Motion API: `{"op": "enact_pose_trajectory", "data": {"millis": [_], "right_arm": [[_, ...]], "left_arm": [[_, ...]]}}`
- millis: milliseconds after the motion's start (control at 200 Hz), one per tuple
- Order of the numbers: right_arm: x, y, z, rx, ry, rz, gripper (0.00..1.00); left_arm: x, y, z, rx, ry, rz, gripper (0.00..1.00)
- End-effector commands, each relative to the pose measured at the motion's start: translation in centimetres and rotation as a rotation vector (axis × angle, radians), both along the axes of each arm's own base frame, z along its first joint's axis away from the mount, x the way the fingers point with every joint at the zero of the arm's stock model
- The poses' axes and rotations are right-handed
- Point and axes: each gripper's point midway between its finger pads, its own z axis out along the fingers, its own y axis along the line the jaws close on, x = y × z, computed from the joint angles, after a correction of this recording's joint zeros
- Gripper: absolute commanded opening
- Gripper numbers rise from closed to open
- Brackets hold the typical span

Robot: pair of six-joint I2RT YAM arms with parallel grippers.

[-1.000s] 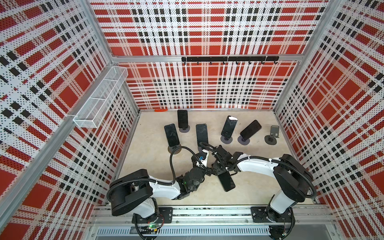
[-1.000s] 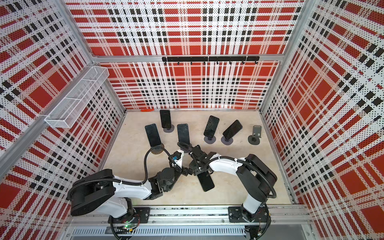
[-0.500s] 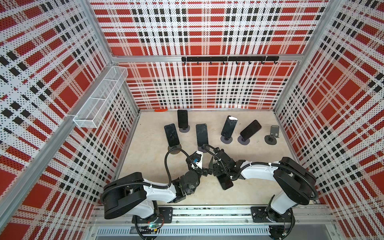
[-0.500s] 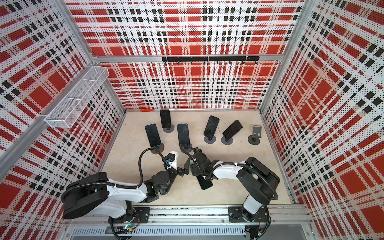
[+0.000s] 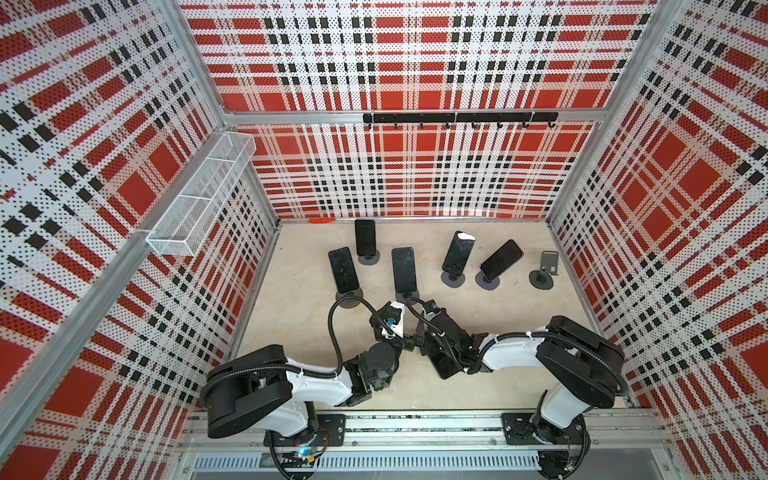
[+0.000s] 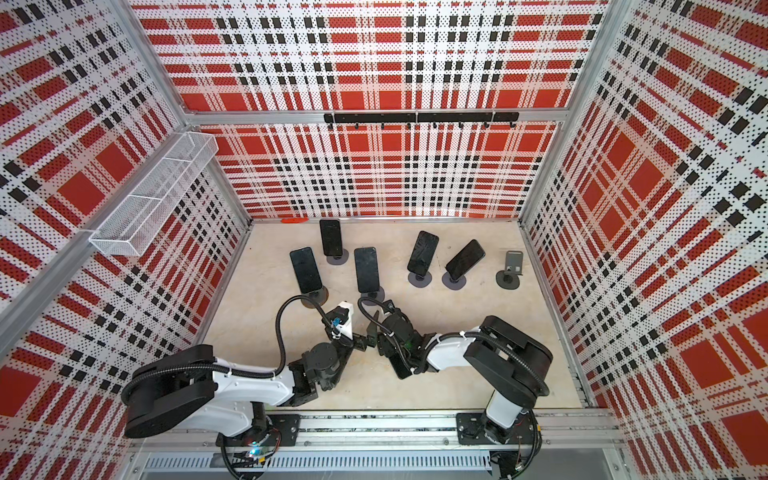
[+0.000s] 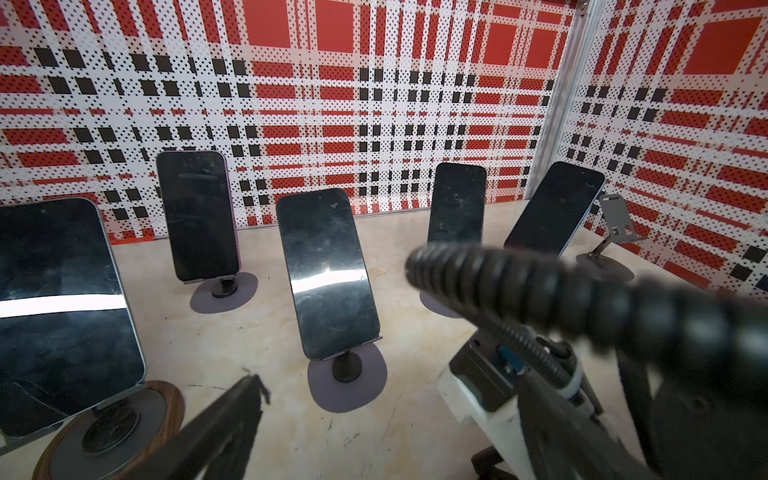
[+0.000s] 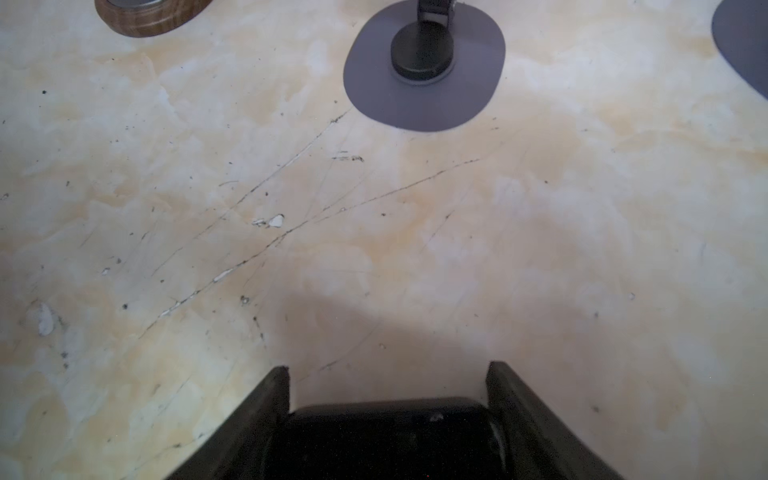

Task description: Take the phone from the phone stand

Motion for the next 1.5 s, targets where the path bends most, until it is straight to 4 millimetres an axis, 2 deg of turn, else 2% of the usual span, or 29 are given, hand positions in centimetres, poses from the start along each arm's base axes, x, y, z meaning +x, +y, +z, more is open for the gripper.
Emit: {"op": "enact_pose_trajectory", "data": {"millis": [0,145,276,506,656,862,1097,1263,1493], "right_arm": [[-2.0,-1.1,-3.4,-0.087,0.050,0.018,0.70],[-2.1,-1.1,-3.4,-0.105,0.012,0.015,0.71],[-2.4,-1.0,-3.7,-0.094,0.006,0.021,0.73],[-2.5,-0.8,-4.2,-0.095,-0.008,0.031,0.73],[-2.9,-0.1,-4.1,-0.053,-0.029,0.074,0.73],[-3.1,-0.4,-4.0,-0.046,-0.058,0.074,0.73],[-3.7,0.4,-4.7,-0.075,-0.102,0.105,0.75],[-3.6,0.7,-4.5,-0.050,-0.110,0.096,0.78],[-3.6,0.5,-4.8,-0.062,-0.110,0.091,0.81]], "left_arm": [[-0.1,0.3,0.7,-0.016,-0.020,0.021,0.98],[-0.4,1.0,1.4,0.001,-0.039,0.067,0.98],[-0.8,2.5,2.4,-0.048,-0.062,0.087,0.98],[-1.2,5.0,3.1,-0.099,-0.086,0.135,0.98],[-1.5,5.5,3.5,-0.118,-0.100,0.133,0.98],[-1.8,6.4,3.9,-0.141,-0.117,0.140,0.98],[-2.1,7.5,4.5,-0.181,-0.134,0.153,0.98],[-1.6,8.6,4.1,-0.202,-0.124,0.192,0.98],[-1.5,9.0,4.1,-0.212,-0.124,0.202,0.98]]}}
